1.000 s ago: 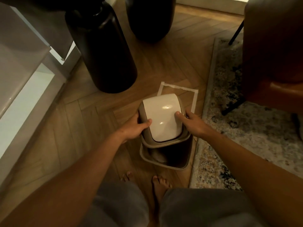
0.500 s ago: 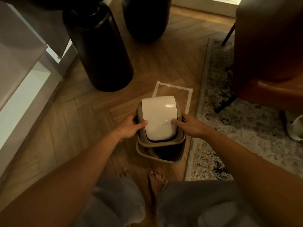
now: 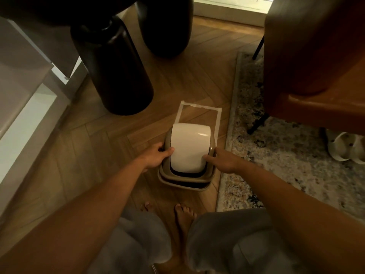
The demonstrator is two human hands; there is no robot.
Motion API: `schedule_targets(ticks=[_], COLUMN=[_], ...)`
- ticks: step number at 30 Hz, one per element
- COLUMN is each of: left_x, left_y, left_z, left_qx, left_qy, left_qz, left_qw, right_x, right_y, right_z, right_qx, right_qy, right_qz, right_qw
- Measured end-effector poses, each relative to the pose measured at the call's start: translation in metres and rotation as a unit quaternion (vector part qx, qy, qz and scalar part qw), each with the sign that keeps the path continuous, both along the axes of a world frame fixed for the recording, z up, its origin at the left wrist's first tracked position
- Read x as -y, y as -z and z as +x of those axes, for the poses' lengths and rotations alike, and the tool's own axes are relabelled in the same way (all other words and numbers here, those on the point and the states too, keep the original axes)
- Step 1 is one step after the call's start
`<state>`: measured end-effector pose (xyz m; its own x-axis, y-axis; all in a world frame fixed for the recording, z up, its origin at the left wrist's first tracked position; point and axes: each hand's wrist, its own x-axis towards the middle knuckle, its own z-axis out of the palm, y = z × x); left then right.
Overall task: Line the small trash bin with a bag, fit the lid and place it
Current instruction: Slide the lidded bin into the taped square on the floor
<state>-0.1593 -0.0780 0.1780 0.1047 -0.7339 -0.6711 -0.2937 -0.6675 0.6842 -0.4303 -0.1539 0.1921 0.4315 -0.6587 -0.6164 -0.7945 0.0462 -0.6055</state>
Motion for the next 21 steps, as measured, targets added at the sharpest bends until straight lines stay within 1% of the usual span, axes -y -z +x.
schedule_targets(ticks=[3, 8, 15, 17, 20, 21], left_x=[0.0, -0.006, -0.013, -0.014, -0.014, -0.014], left_y=[-0.002, -0.007, -0.009, -0.01, -0.01, -0.011], left_z=[-0.002, -0.001, 0.003, 0.003, 0.003, 0.003], left_qx=[-0.009, -0.047, -0.041, -0.038, -0.034, -0.035], left_qy=[0.001, 0.001, 0.013, 0.017, 0.012, 0.011], left_qz=[0.012, 0.041, 0.059, 0.06, 0.055, 0.055], left_qw=[1.0, 0.998, 0.997, 0.997, 0.998, 0.998], right_x=[-0.011, -0.028, -0.038, -0.038, -0.036, -0.036], right_y=[0.0, 0.001, 0.004, 0.006, 0.006, 0.006], right_z=[-0.002, -0.003, -0.002, -0.003, -0.003, -0.003], right_qx=[0.007, 0.014, 0.017, 0.022, 0.034, 0.027], right_qy=[0.005, 0.0, 0.03, 0.06, 0.137, 0.148], right_qz=[-0.002, 0.003, 0.005, 0.011, 0.054, 0.066], right_qw=[1.0, 1.0, 0.999, 0.998, 0.988, 0.986])
